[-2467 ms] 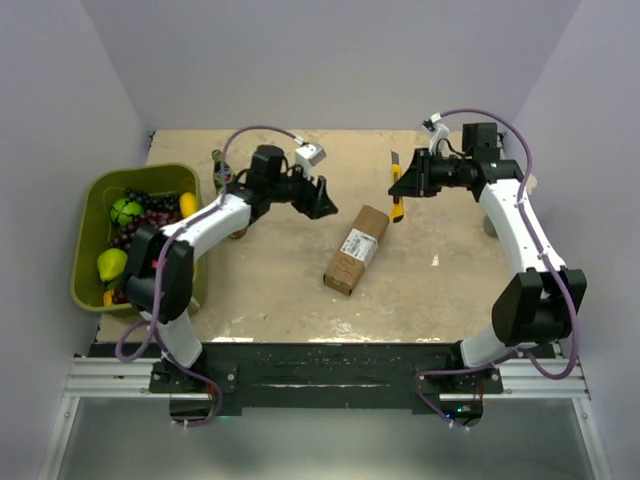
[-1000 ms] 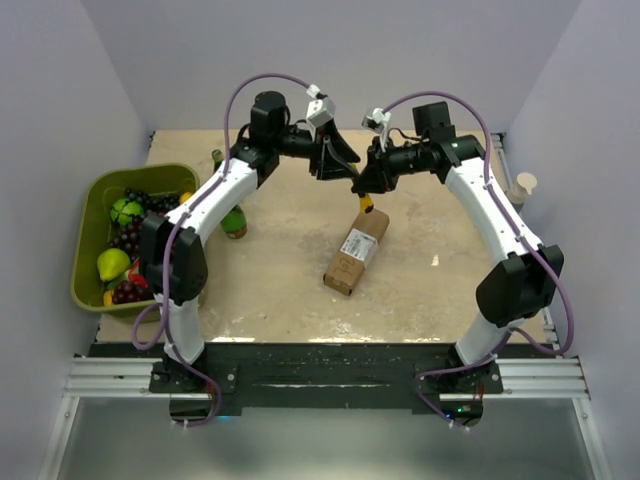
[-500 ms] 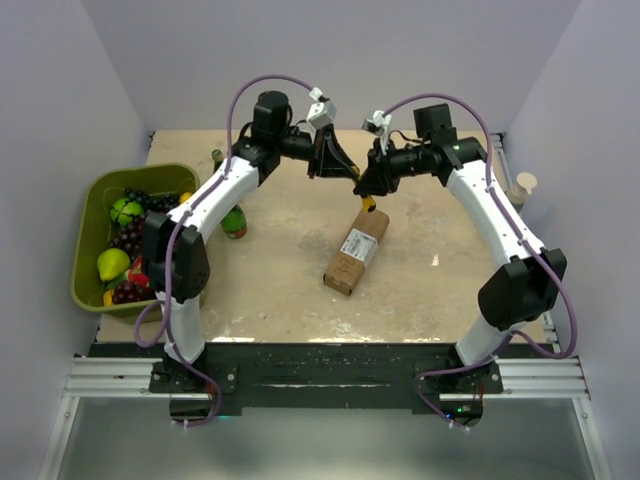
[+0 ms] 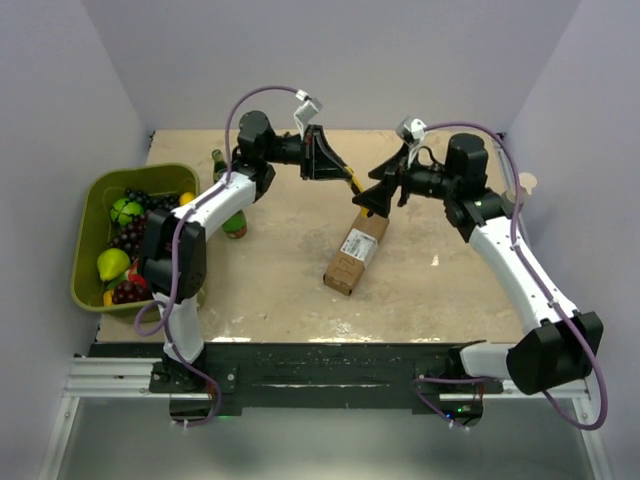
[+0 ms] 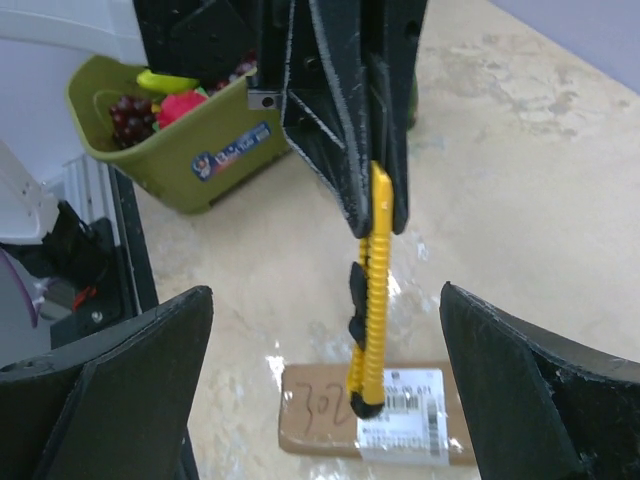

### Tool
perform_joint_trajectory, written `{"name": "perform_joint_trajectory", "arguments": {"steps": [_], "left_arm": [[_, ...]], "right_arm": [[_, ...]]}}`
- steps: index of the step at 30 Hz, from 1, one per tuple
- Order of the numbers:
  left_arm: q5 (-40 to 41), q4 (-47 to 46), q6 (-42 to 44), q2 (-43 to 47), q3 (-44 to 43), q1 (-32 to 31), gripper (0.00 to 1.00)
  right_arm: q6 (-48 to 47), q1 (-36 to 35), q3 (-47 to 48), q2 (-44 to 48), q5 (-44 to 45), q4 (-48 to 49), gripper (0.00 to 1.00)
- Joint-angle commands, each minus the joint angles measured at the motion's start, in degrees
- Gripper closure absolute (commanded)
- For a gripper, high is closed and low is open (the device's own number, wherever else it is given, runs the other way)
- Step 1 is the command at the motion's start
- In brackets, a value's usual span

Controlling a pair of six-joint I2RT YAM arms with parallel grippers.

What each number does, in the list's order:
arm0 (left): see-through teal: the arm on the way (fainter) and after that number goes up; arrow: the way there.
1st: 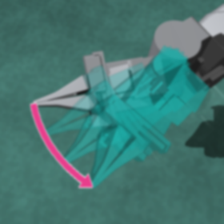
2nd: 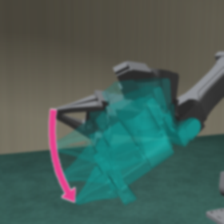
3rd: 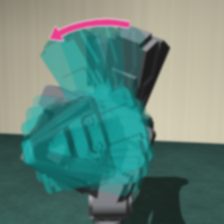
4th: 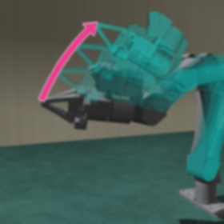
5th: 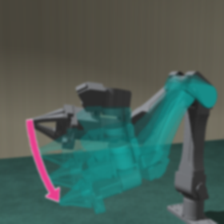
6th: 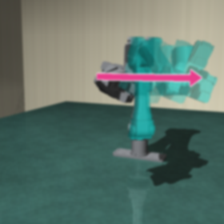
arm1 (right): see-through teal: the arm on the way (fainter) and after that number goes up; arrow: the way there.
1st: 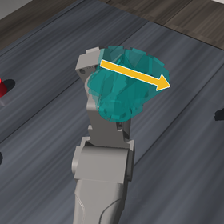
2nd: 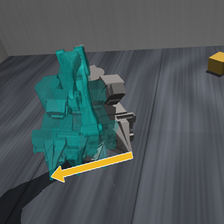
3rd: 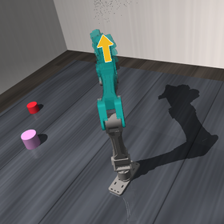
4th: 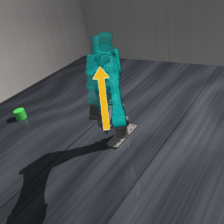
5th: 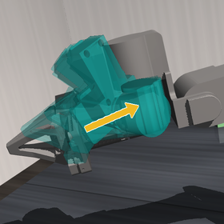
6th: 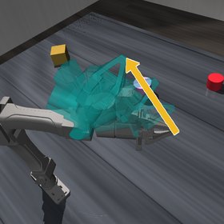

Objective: Unpack the express box
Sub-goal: Adjust the knife.

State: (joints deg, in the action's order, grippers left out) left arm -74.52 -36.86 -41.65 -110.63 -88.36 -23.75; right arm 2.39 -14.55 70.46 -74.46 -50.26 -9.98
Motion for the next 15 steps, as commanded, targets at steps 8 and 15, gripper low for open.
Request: {"name": "perform_joint_trajectory", "arguments": {"steps": [8,15], "left_arm": [[1.3,-12.7,-16.4,3.3,-0.7,1.9,1.0],[2.7,-11.8,-17.9,2.7,-1.0,1.9,1.0]], "right_arm": [[6.6,-3.4,-0.2,-3.1,8.2,16.8,0.01],[12.6,-3.5,-6.4,-3.4,4.6,23.8,0.16]]}}
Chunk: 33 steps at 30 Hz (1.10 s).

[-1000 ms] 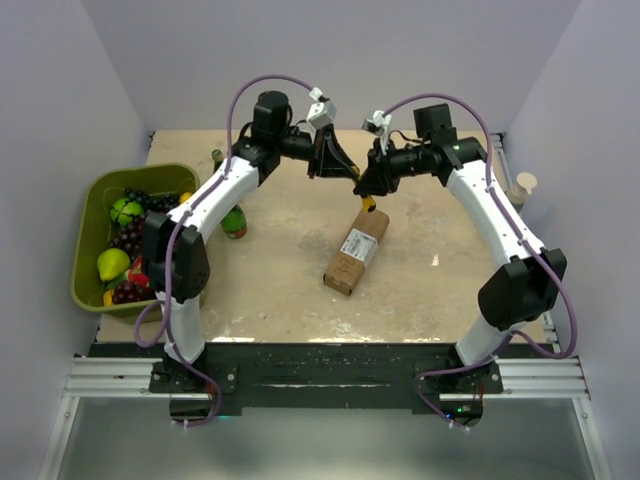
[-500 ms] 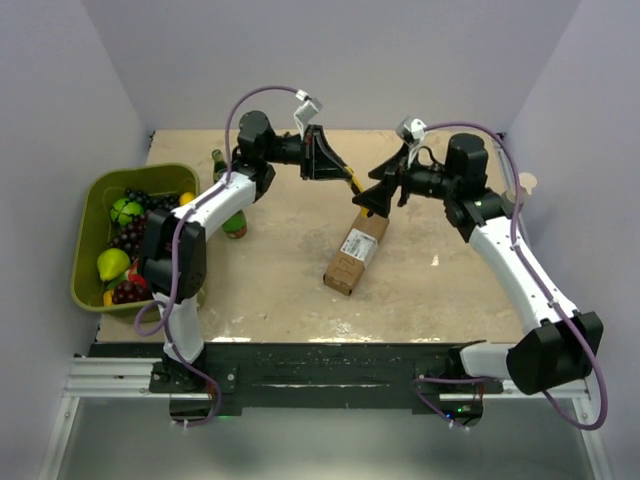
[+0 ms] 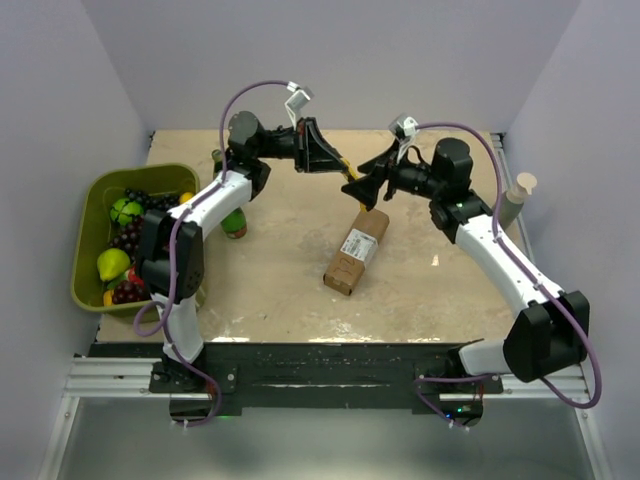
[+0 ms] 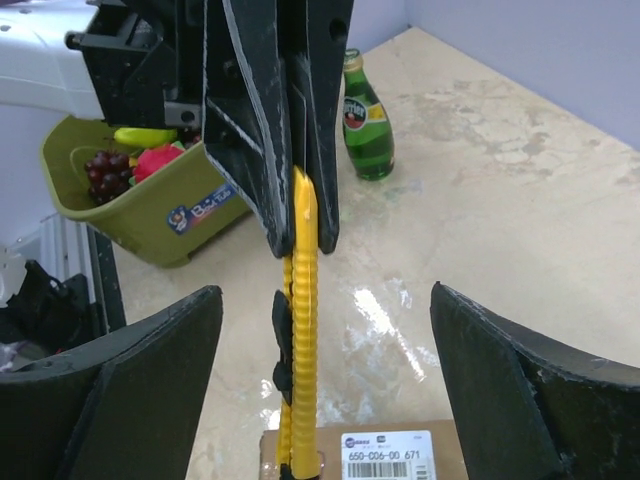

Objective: Unpack the express box
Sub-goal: Adjust the knife.

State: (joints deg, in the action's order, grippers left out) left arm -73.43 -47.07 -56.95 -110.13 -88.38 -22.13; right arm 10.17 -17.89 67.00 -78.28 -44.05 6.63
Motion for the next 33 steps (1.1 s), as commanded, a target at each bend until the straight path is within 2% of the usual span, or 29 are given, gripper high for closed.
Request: {"name": "perform_joint_trajectory", "arguments": {"steps": [1,3,6,7,8,10,11,13,14,15,16,17,18,19,20,21,22,23,24,25,27,33], "left_arm": [[1.5,-1.5,-2.8,1.7,-1.2,0.2,1.0],[1.7,-1.5,-2.9,1.1,-1.6,0.2,1.0],[1.8,-1.5,-3.0,0.3,-2.0,0.2,1.0],[1.8,-1.4,-2.8,0.2,-2.0,0.2,1.0],[1.7,-1.4,-2.7,0.2,-1.8,0.2,1.0],[1.5,-1.4,-2.4,0.1,-1.5,0.2,1.0],[1.4,-1.4,-2.2,0.0,-1.2,0.2,1.0],[1.3,1.5,1.1,-0.1,-0.7,0.2,1.0],[2.2,3.9,4.0,0.1,-0.2,0.2,0.9],[2.5,5.7,10.1,0.3,0.1,0.4,0.71],[2.4,7.6,12.7,0.4,0.6,1.4,0.55],[2.1,8.7,15.0,0.8,1.4,2.2,0.01],[1.9,9.7,20.2,2.0,2.0,3.1,0.0],[1.8,14.4,24.2,3.1,2.3,5.6,0.0],[2.8,19.6,29.4,4.2,1.9,6.8,0.0],[3.4,26.3,43.9,6.4,0.7,7.9,0.0],[3.7,42.2,52.9,7.3,-3.4,8.8,0.0],[5.2,52.2,63.0,7.6,-6.3,8.7,0.0],[5.9,60.0,79.2,7.8,-8.8,7.6,0.0],[7.8,72.3,85.2,7.6,-13.5,6.8,0.0],[9.7,78.3,92.9,7.3,-16.2,4.0,0.0],[11.7,80.3,100.6,7.2,-18.0,-3.6,0.05]], "right_arm": [[5.2,-0.2,-3.1,0.2,-2.1,7.3,0.22],[5.4,-0.2,-3.9,0.4,-2.4,7.0,0.27],[5.3,-0.3,-3.7,0.4,-3.6,7.1,0.42],[5.3,-0.3,-3.5,0.3,-4.9,7.3,0.49],[5.0,-0.3,-3.0,0.1,-5.2,7.3,0.6],[4.7,-0.2,-2.5,0.1,-4.8,6.8,0.69],[3.1,-0.3,-1.4,0.1,-5.1,5.0,0.82],[1.3,-0.3,0.1,-0.3,-6.0,2.1,0.99],[-1.4,-0.2,2.2,-0.5,-6.7,-2.5,1.0],[-3.3,-0.1,3.4,-1.0,-7.6,-5.6,1.0],[-5.3,0.0,4.7,-1.6,-8.2,-8.9,1.0],[-13.2,0.5,8.5,-2.2,-8.9,-19.1,1.0],[-17.3,0.7,10.4,-3.5,-8.9,-24.4,1.0],[-21.5,1.1,12.0,-4.3,-8.9,-34.7,1.0],[-30.4,1.7,15.8,-5.3,-8.4,-40.0,1.0],[-34.6,1.9,17.9,-6.7,-6.2,-45.0,1.0],[-39.3,1.9,20.2,-10.2,-5.3,-56.7,1.0],[-48.1,1.8,25.1,-12.1,-4.4,-62.2,1.0],[-50.1,1.8,26.6,-13.3,-1.8,-64.9,1.0],[-51.1,1.6,27.7,-14.7,-0.6,-67.8,1.0],[-53.0,1.6,30.2,-15.0,1.2,-68.5,1.0],[-47.9,1.2,31.1,-14.1,4.5,-64.8,1.0]]}}
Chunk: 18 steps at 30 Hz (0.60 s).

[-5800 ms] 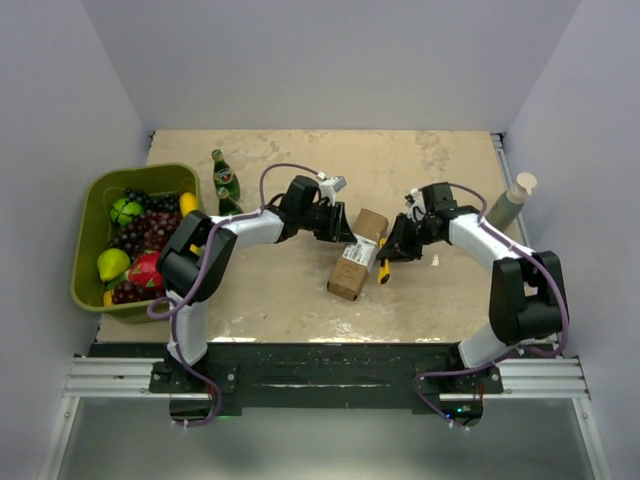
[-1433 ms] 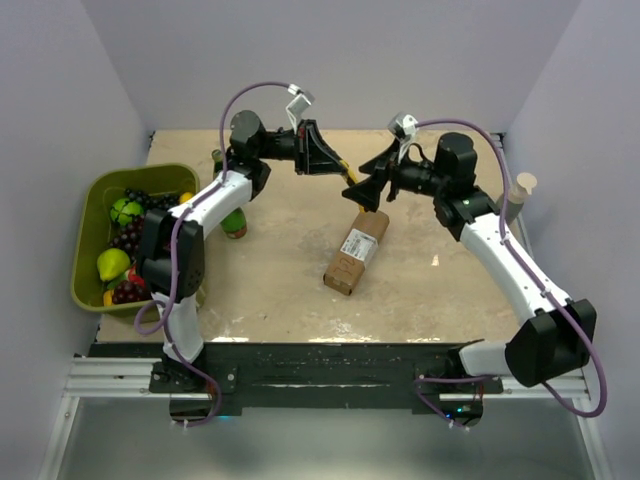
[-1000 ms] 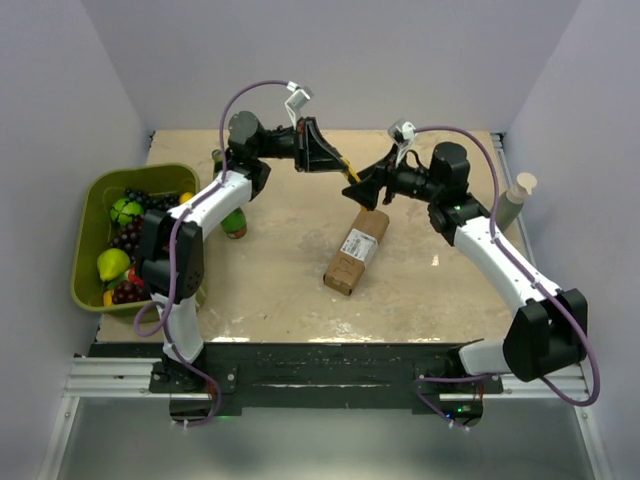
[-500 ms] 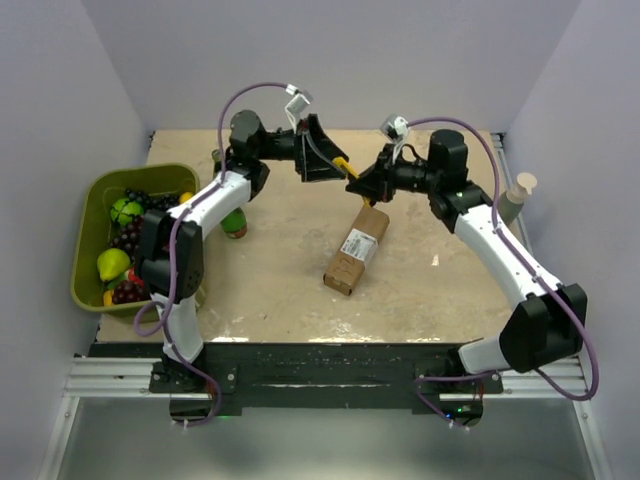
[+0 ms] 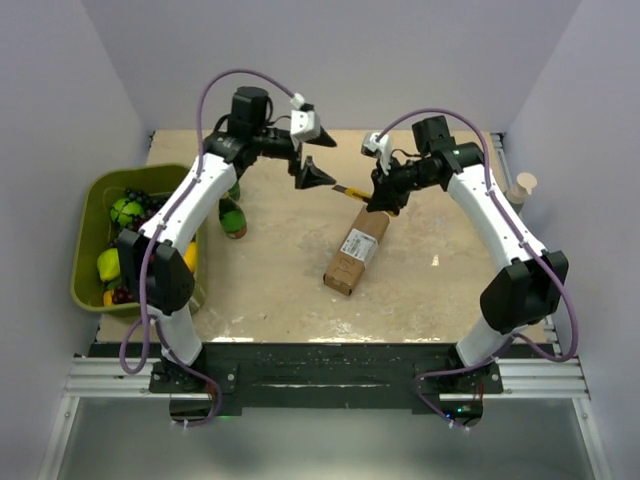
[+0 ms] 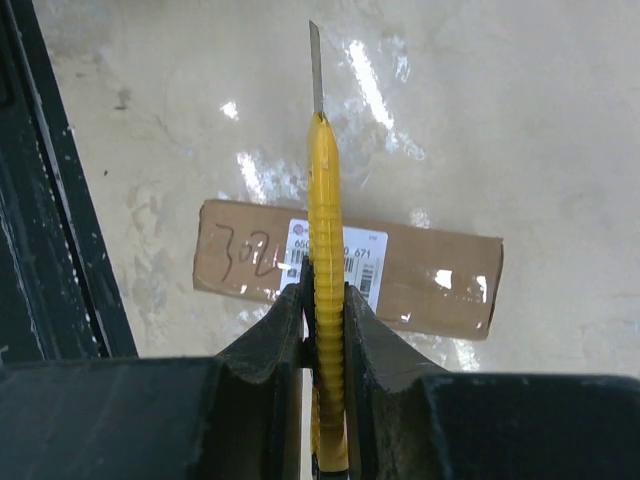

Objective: Unpack the express box
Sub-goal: Adjust the knife.

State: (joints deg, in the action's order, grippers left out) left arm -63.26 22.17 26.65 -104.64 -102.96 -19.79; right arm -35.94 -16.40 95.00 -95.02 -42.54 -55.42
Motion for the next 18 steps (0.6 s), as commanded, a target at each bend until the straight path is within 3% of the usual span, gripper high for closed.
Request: {"name": "perform_joint_trajectory", "arguments": {"steps": [1,3,7,10,18], "left_arm": [[1.6,15.1,18.6,1.0,-5.8,-6.7,0.05],[1.8,20.8,19.7,-2.0,-8.6,-8.5,0.07],[-1.2,27.1,17.6,-8.3,-16.9,-8.9,0.22],[-2.0,23.8,12.8,-9.9,-16.2,-8.9,0.28],[-4.6,17.0,6.3,-9.9,-13.7,-8.9,0.31]], "right_arm": [[-1.5,-0.3,2.8,2.9,3.7,-2.2,1.0],[-1.8,-0.5,2.7,3.7,4.0,-2.5,1.0],[-2.6,-0.6,2.3,5.4,5.3,-1.8,1.0],[-3.3,-0.6,2.3,6.3,5.3,-1.9,1.0],[-4.0,-1.6,1.8,7.1,6.7,-2.1,1.0]]}}
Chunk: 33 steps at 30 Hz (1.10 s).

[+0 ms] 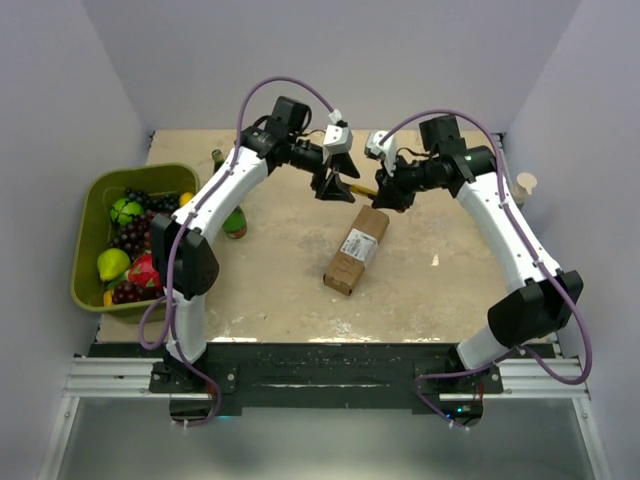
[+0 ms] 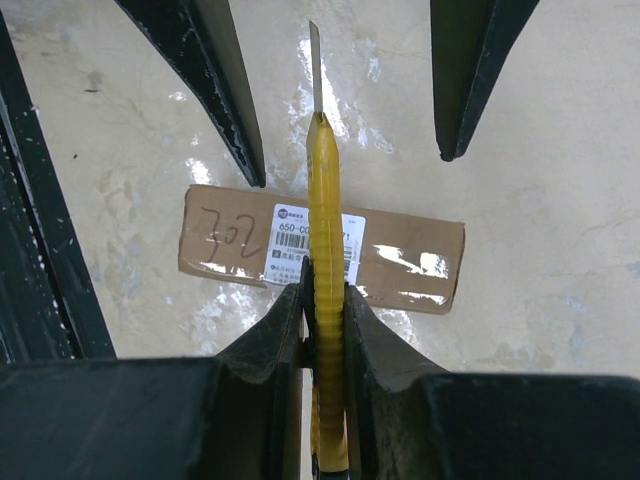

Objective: Unpack the express box
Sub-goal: Adjust the knife.

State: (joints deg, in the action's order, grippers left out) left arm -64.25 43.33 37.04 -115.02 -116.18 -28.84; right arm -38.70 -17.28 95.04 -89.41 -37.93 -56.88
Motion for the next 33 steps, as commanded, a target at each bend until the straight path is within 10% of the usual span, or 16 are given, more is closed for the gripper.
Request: {"name": "perform_joint_trajectory", "arguments": {"steps": [1,8,23,27,30,31,33], "left_arm": [[-4.5,-4.7,-4.7,0.6,-0.4,0.0,0.31],[-4.9,-6.9,-7.7,0.1,0.0,-0.4,0.39],[-12.1,-5.8,-11.6,-3.5,-0.2,-1.3,1.0],[-19.9,-19.7,-26.7,-0.5,8.0,-0.5,1.0],[-21.8,-49.1,-50.1,4.3,20.5,-0.2,1.0],[-21.9,-72.5,-67.9,5.0,27.6,-0.2,1.0],[-22.1,-73.9,-72.4,4.3,27.2,-0.1,1.0]], "right_arm": [[-0.9,-1.0,1.6,1.4,2.5,-0.4,1.0],[-0.1,-1.6,2.2,1.0,3.2,0.3,1.0],[-0.1,-2.5,0.3,1.6,0.0,0.9,1.0],[2.7,1.6,-6.0,5.9,-9.2,6.2,0.32],[13.0,6.8,-13.1,9.0,-19.0,17.9,0.14],[15.5,7.6,-14.3,9.1,-20.9,20.3,0.14],[17.3,8.2,-15.7,8.7,-27.3,21.8,0.16]]}}
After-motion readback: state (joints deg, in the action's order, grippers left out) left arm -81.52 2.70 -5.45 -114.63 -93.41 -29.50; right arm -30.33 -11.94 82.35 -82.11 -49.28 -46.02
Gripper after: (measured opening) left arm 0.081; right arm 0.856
